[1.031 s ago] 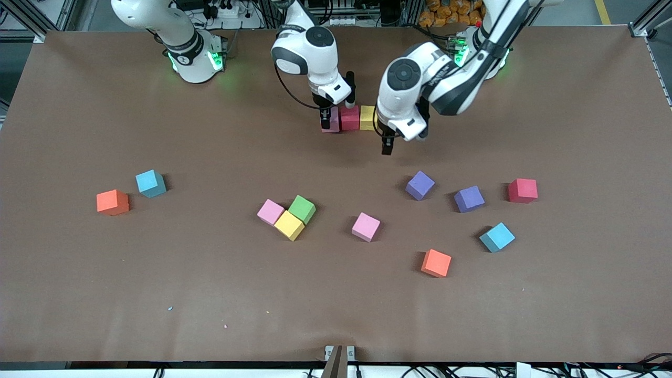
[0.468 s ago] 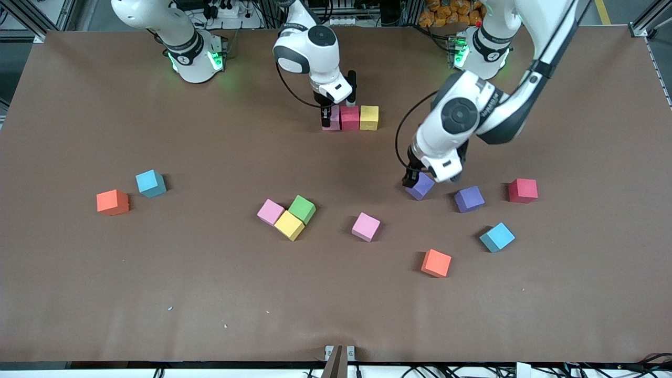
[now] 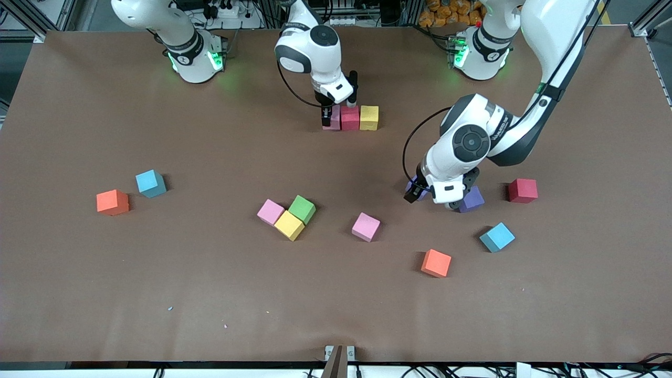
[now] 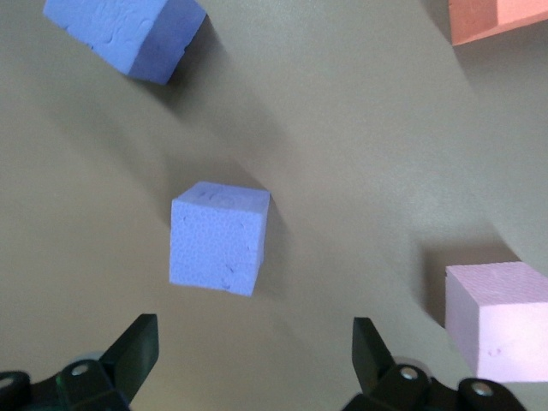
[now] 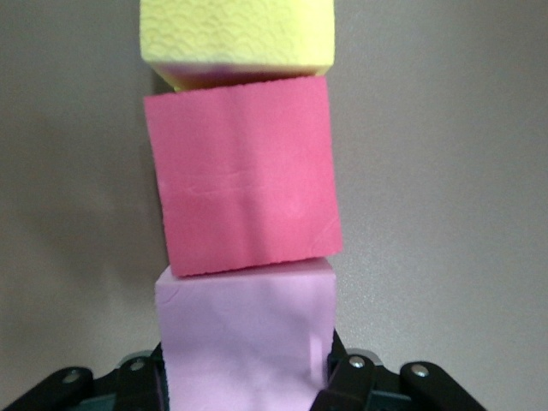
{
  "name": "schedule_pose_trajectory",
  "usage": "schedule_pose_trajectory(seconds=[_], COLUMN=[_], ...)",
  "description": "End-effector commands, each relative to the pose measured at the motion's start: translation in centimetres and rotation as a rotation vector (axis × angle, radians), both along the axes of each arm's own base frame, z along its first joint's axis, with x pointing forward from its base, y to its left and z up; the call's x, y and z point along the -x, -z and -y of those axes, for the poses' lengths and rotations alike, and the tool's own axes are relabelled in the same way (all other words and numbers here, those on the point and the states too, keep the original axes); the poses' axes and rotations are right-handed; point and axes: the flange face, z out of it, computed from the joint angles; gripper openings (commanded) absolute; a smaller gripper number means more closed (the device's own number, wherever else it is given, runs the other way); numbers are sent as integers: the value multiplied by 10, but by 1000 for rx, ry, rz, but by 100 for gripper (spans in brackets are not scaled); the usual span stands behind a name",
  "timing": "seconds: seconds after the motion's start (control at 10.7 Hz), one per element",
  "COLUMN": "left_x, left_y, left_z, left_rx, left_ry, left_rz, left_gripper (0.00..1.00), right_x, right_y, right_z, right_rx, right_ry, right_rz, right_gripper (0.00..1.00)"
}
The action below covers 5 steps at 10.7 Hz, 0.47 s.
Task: Arrange 11 blocks into digit 3
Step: 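Move the left gripper to the purple cube and lower onto it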
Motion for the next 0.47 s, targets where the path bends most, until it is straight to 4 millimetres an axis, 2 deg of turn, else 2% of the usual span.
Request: schedule_pose_trajectory(seconds=[0.0, 0.37], left_x=[5, 14], left_y=[5, 20], left_z=[-8, -13], left_rx=[-43, -101], left_ry=[48, 104], left_rz=[-12, -8], left_gripper=[100, 100], right_x=[2, 3], right_y=[3, 7], right_z=[-11, -12], right_rx=[1, 6], right_ry=[18, 16], right_rz=[-8, -10], right_gripper=[0, 0])
